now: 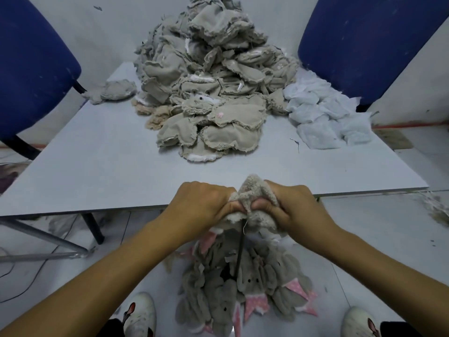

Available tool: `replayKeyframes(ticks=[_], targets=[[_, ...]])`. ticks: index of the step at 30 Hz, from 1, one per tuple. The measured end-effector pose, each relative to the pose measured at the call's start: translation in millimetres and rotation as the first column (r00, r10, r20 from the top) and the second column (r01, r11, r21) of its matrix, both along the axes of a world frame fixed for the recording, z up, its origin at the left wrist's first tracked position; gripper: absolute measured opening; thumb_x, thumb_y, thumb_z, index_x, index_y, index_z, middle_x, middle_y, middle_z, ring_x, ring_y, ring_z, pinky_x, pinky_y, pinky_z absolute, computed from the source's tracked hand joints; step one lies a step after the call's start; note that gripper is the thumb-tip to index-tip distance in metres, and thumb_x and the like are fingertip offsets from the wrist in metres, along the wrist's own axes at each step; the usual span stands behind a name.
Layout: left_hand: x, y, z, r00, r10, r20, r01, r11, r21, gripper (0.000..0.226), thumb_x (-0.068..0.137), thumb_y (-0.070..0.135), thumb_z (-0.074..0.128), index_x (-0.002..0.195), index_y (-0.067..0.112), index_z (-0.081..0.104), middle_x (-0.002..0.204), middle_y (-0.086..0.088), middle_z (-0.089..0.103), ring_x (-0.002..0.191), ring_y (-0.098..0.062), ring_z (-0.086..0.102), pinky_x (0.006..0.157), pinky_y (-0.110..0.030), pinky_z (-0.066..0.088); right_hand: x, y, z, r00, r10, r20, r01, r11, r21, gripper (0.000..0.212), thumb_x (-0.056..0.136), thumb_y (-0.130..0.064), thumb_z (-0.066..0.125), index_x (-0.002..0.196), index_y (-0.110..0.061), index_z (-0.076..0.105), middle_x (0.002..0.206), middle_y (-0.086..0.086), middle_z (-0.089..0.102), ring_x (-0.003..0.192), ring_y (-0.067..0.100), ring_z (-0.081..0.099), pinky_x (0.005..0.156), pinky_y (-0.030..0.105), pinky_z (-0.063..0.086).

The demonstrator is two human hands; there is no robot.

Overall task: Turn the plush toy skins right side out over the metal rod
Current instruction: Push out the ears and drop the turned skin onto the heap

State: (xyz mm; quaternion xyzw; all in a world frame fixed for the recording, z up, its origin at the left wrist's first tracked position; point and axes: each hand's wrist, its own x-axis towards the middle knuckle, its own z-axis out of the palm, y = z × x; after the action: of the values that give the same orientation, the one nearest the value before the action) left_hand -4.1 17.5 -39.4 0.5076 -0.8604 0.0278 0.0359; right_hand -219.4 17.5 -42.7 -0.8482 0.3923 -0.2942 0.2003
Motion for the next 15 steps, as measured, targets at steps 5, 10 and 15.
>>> replayKeyframes(ticks=[5, 10, 15], targets=[[1, 7, 6, 0.776, -0.203, -0.598, 0.233, 0.972, -0.028, 0.020, 0.092, 0.040, 0.064, 0.095, 0.021, 0.057, 0.088, 0.015, 0.044, 0.085, -0.009, 0.040, 0.073, -0.018, 0.033, -2, -3, 8, 0.996, -0.066, 0.066, 0.065, 0.998, 0.027, 0.024, 0.095, -0.051, 0.049, 0.099, -0.029, 0.059, 0.078, -0.016, 0.063, 0.074, 0.000, 0.057, 0.065, 0.011, 0.040], [-14, 7, 15, 0.579, -0.164, -0.799, 0.023, 0.982, -0.185, 0.021, 0.091, 0.017, 0.064, 0.097, -0.001, 0.074, 0.084, 0.001, 0.060, 0.079, -0.006, 0.053, 0.074, -0.013, 0.041, 3, -2, 5, 0.987, -0.154, 0.047, 0.155, 0.988, -0.024, 0.046, 0.102, -0.056, 0.031, 0.097, -0.021, 0.061, 0.058, -0.020, 0.050, 0.060, 0.009, 0.051, 0.057, 0.018, 0.036], [-6, 7, 11, 0.671, -0.142, -0.727, 0.105, 0.990, -0.097, 0.028, 0.095, 0.020, 0.056, 0.103, -0.001, 0.073, 0.080, -0.001, 0.056, 0.077, -0.008, 0.048, 0.068, -0.023, 0.040, 6, 4, -8, 0.992, -0.075, -0.100, 0.079, 0.996, 0.034, 0.053, 0.096, -0.058, 0.029, 0.108, -0.021, 0.066, 0.064, -0.010, 0.061, 0.060, 0.021, 0.053, 0.056, 0.023, 0.033]])
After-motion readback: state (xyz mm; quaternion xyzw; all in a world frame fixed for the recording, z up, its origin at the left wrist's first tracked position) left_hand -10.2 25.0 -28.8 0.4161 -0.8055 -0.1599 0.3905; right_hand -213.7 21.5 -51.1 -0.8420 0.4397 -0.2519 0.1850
